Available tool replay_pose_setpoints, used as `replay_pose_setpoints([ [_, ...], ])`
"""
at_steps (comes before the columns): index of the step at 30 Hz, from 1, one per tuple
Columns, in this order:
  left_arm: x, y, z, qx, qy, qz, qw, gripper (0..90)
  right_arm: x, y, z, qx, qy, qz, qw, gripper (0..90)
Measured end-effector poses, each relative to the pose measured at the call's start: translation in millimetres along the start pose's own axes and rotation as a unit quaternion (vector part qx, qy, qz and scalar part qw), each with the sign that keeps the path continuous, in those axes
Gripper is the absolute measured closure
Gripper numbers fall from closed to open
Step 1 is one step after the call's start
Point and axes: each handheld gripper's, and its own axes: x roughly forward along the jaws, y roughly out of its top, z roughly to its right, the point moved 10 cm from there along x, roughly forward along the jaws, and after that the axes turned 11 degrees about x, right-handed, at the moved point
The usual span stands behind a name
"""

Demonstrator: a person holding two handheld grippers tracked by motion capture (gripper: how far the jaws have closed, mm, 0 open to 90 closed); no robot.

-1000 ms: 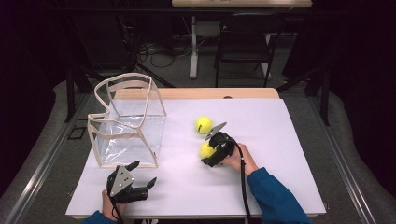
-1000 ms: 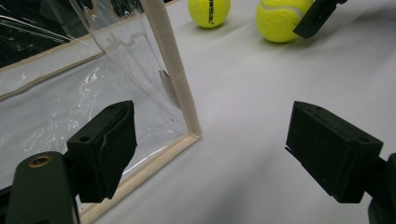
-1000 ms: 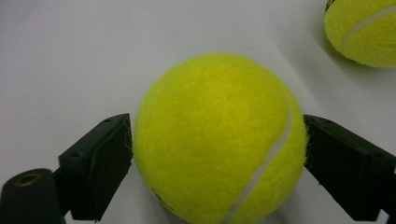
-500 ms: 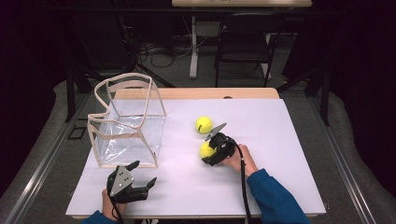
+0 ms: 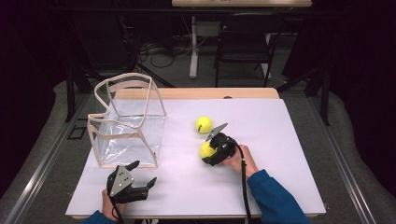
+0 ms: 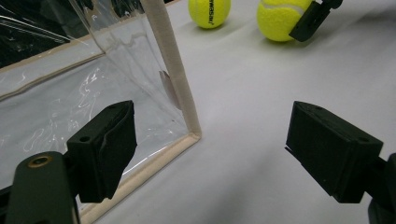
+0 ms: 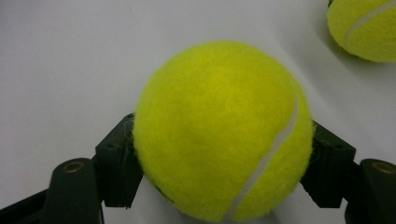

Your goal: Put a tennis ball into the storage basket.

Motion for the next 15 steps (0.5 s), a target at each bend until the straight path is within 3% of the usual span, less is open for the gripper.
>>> replay_pose_setpoints([
  [15, -0.4, 0.0, -0.4, -0.002, 0.003, 0.0, 1.0, 16.0, -7.7, 1.8, -0.2, -0.004, -0.003, 0.01, 0.9999, 26.2],
])
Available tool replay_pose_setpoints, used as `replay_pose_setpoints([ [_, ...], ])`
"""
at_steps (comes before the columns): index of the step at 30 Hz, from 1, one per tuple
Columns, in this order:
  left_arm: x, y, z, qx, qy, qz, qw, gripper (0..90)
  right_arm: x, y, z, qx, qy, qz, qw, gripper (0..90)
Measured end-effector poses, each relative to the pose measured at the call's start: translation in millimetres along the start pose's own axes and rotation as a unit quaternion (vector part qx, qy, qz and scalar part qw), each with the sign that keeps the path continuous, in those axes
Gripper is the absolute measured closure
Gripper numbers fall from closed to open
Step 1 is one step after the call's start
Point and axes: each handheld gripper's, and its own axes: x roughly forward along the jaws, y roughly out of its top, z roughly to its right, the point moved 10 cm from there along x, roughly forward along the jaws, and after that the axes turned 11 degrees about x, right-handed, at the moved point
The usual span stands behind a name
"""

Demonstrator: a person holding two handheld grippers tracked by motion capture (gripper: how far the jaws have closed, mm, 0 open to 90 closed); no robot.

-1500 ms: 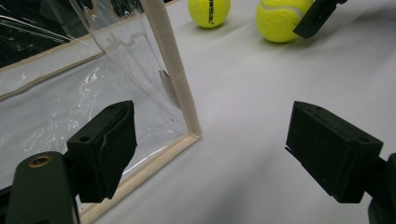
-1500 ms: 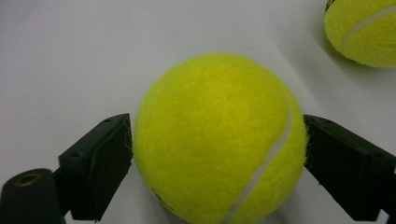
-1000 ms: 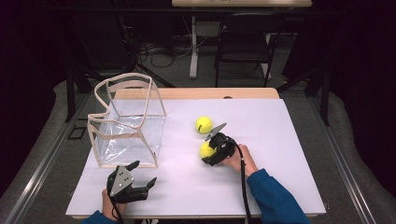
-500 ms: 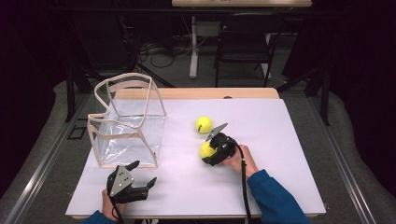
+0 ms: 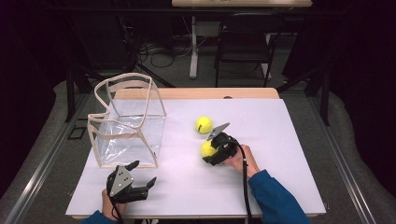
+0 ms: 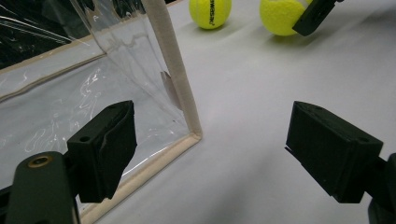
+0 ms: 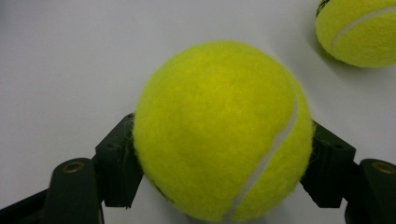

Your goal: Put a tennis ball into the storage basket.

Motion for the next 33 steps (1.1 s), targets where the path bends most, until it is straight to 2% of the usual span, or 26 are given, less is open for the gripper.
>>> replay_pose_setpoints([
  [33, 0.5, 0.9, 0.5, 0.001, -0.001, 0.002, 1.0, 16.1, -15.6, 8.0, 1.2, -0.002, -0.005, 0.028, 0.9996, 26.4],
])
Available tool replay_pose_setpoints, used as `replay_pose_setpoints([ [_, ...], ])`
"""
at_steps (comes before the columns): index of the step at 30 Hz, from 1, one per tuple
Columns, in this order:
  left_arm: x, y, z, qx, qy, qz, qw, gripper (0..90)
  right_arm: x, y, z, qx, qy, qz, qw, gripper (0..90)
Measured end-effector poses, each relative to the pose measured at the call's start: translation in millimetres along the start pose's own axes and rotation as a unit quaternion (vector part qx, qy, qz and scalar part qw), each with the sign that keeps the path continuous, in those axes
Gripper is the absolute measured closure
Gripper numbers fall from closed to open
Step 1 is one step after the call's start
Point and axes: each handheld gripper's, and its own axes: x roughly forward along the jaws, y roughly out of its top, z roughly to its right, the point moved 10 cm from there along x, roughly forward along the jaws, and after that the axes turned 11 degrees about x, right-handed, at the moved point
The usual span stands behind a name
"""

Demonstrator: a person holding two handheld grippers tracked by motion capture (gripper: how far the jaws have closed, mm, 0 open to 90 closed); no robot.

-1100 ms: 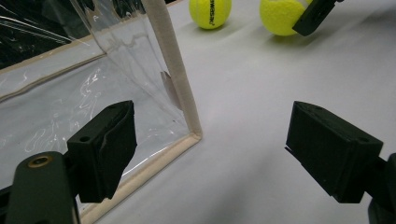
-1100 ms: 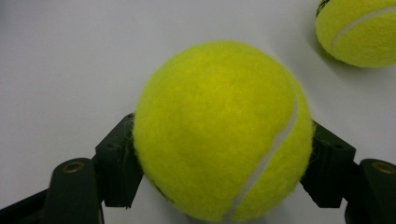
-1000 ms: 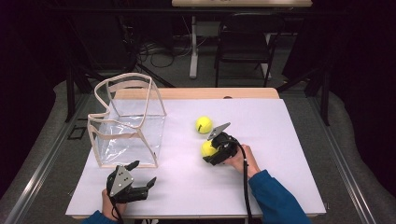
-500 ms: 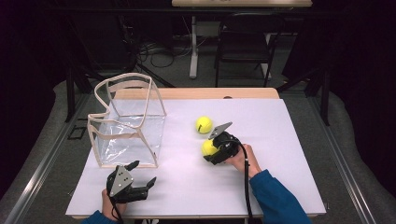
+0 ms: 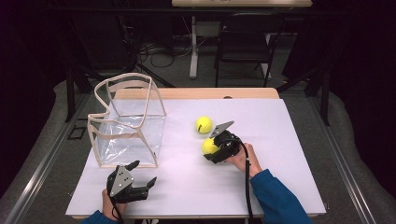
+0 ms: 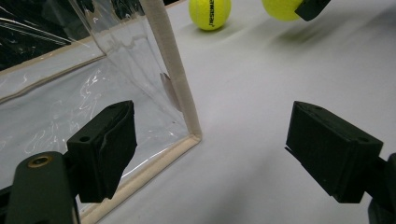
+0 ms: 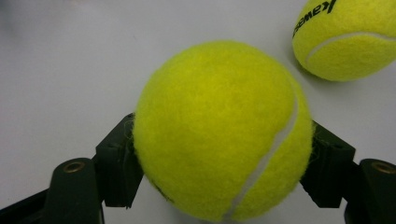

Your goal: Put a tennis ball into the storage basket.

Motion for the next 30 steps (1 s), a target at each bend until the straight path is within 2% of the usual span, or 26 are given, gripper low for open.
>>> replay_pose_setpoints([
  [30, -0.3, 0.4, -0.8, 0.003, 0.001, 0.001, 1.0, 16.1, -14.6, 14.3, -3.4, -0.003, 0.002, 0.029, 0.9996, 26.5],
])
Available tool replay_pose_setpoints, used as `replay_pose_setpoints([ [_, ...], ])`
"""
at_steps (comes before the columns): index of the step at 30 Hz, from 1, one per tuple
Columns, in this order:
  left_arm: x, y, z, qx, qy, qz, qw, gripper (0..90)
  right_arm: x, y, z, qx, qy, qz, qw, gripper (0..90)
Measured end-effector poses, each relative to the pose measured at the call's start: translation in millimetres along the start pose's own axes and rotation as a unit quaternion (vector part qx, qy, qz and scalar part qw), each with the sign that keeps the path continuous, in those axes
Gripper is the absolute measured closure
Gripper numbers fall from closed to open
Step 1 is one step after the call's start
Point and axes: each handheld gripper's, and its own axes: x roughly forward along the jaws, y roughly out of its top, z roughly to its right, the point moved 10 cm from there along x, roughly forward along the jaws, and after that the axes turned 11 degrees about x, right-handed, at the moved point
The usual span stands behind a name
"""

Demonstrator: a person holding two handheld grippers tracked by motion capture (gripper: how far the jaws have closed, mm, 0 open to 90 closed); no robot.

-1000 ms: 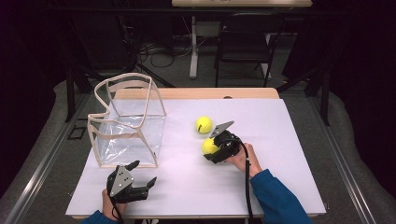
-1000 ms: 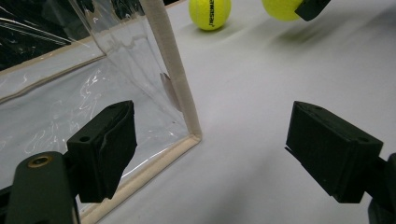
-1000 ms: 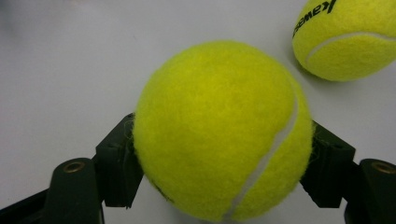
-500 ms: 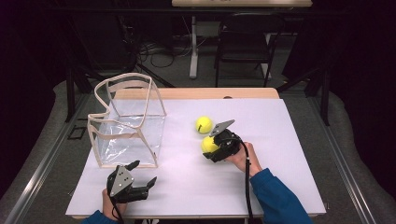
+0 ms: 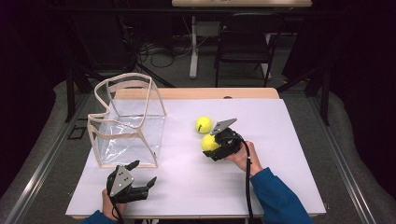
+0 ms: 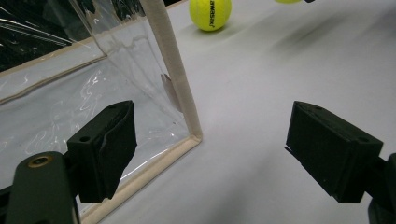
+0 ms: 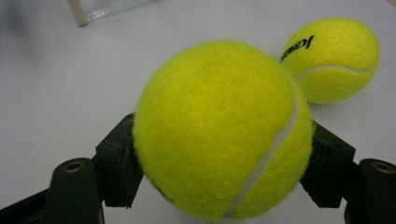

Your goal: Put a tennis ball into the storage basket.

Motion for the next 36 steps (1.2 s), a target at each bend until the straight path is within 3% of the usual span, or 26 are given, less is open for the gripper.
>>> replay_pose_setpoints([
  [36, 0.7, 0.3, 0.3, -0.002, -0.001, 0.002, 1.0, 16.1, -14.5, 16.3, 0.7, 0.001, 0.0, 0.032, 0.9995, 26.5],
])
